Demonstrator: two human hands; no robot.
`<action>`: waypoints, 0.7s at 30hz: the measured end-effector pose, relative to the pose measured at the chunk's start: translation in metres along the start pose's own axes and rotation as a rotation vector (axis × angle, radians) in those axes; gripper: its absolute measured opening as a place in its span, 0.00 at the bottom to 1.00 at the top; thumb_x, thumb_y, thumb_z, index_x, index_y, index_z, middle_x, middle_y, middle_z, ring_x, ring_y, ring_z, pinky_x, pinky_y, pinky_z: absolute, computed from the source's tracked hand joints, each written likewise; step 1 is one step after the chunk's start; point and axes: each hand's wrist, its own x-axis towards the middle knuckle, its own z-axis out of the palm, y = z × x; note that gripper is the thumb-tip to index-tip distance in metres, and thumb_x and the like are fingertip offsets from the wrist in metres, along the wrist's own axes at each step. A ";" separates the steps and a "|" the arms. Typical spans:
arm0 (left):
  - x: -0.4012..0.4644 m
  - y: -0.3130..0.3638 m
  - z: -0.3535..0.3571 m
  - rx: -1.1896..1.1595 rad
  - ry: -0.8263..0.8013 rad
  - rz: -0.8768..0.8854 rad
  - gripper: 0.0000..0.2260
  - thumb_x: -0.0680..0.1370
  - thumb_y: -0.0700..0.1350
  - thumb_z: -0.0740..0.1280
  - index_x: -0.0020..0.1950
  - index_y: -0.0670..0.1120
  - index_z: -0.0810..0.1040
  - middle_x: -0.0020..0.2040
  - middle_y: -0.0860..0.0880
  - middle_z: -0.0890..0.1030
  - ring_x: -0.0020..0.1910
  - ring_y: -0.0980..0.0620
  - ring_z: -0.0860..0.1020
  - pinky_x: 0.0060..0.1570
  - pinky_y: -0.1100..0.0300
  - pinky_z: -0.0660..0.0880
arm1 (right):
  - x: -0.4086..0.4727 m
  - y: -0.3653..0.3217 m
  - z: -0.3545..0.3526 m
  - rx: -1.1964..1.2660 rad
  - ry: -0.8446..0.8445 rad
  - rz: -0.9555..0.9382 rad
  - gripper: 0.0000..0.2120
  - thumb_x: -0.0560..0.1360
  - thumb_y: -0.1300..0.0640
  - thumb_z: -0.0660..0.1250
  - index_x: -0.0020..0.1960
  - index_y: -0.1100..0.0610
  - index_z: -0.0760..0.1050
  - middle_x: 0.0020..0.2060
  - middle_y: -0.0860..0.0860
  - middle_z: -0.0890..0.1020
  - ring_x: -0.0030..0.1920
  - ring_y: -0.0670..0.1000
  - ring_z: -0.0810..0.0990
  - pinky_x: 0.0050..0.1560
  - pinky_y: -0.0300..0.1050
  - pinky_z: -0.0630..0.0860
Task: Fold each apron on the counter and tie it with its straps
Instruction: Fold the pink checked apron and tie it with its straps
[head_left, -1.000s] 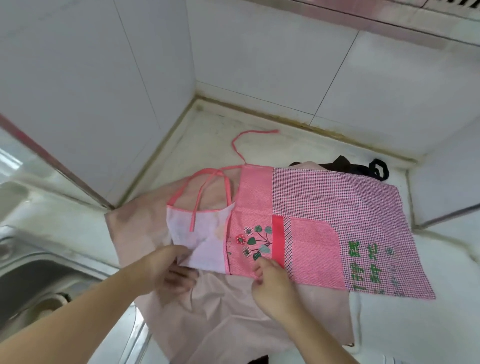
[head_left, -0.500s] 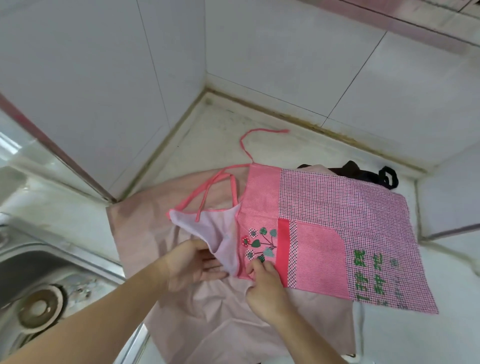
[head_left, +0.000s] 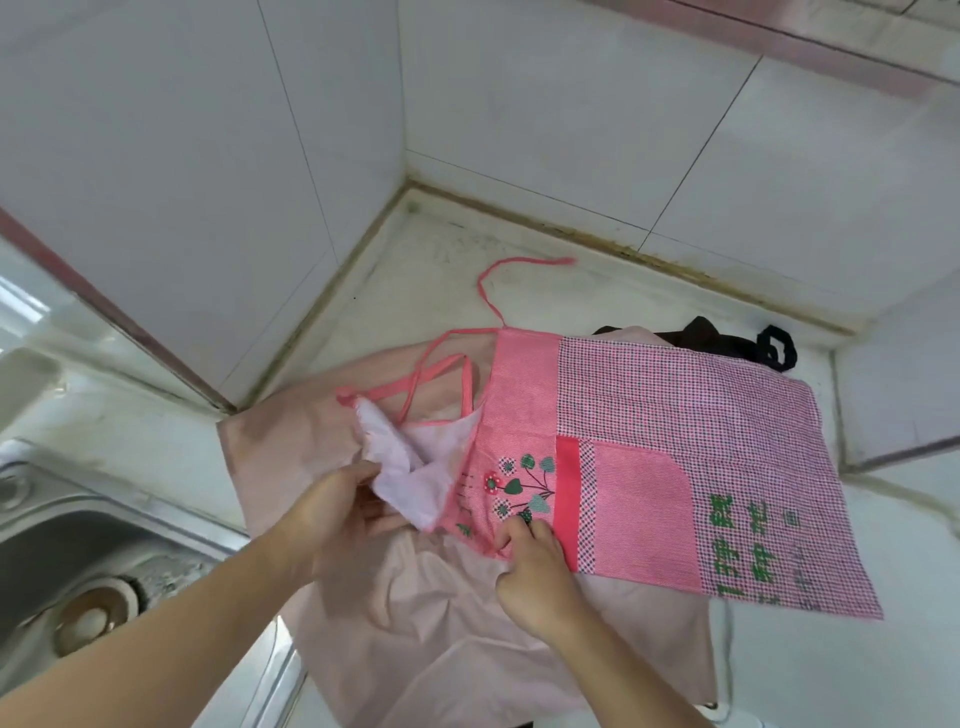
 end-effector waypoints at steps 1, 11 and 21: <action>-0.004 0.004 -0.009 0.030 0.041 0.011 0.10 0.83 0.40 0.64 0.51 0.37 0.83 0.46 0.36 0.85 0.42 0.41 0.83 0.43 0.45 0.86 | -0.001 -0.001 -0.001 0.010 -0.003 0.003 0.22 0.64 0.62 0.60 0.55 0.47 0.70 0.53 0.45 0.68 0.60 0.52 0.70 0.63 0.51 0.71; -0.025 0.018 -0.071 0.285 0.253 -0.020 0.06 0.77 0.42 0.70 0.40 0.45 0.78 0.28 0.47 0.73 0.26 0.49 0.70 0.31 0.60 0.67 | -0.006 -0.011 -0.003 -0.015 -0.016 0.029 0.18 0.67 0.61 0.63 0.54 0.47 0.69 0.53 0.46 0.68 0.60 0.52 0.70 0.62 0.49 0.72; -0.023 0.005 -0.063 0.271 0.359 0.186 0.06 0.76 0.42 0.71 0.49 0.41 0.80 0.37 0.38 0.80 0.31 0.44 0.78 0.38 0.53 0.76 | 0.028 -0.102 -0.026 -0.128 0.238 -0.485 0.31 0.73 0.67 0.65 0.75 0.53 0.68 0.71 0.50 0.68 0.65 0.58 0.76 0.62 0.55 0.76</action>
